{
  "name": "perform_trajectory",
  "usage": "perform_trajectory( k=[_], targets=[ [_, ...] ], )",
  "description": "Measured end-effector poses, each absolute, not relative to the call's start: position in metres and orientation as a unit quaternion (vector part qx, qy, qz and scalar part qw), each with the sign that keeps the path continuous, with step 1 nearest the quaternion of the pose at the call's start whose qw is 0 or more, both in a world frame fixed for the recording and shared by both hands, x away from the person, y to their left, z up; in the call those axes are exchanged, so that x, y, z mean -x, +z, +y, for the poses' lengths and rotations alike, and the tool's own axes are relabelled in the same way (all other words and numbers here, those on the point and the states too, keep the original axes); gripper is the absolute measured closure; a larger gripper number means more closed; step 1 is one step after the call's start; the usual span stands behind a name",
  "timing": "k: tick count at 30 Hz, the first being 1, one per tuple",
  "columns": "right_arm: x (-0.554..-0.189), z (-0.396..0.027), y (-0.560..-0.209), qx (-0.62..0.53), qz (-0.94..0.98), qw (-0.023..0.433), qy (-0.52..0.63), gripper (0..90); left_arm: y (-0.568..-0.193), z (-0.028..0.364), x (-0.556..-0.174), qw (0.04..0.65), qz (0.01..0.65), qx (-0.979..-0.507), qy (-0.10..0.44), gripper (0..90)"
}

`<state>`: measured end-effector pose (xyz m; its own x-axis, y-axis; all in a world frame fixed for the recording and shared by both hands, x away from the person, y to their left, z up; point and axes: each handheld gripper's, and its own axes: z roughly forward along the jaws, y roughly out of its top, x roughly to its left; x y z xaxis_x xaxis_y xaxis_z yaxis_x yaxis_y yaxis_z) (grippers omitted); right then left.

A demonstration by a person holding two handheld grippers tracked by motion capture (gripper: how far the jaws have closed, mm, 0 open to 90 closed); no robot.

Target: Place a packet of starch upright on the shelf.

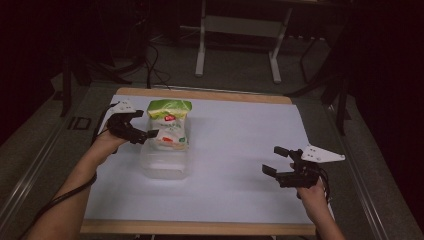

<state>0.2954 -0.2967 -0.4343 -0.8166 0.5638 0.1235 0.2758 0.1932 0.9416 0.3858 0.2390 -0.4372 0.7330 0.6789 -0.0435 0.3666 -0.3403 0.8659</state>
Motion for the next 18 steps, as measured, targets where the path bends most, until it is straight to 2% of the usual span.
perform_trajectory(
  k=[18],
  targets=[
    [-0.294, -0.299, -0.436, -0.278, 0.755, 0.127, 0.58, 14.1, -0.426, 0.227, -0.321, 0.513, 0.301, -0.79, 0.149, 0.0]
  ],
)
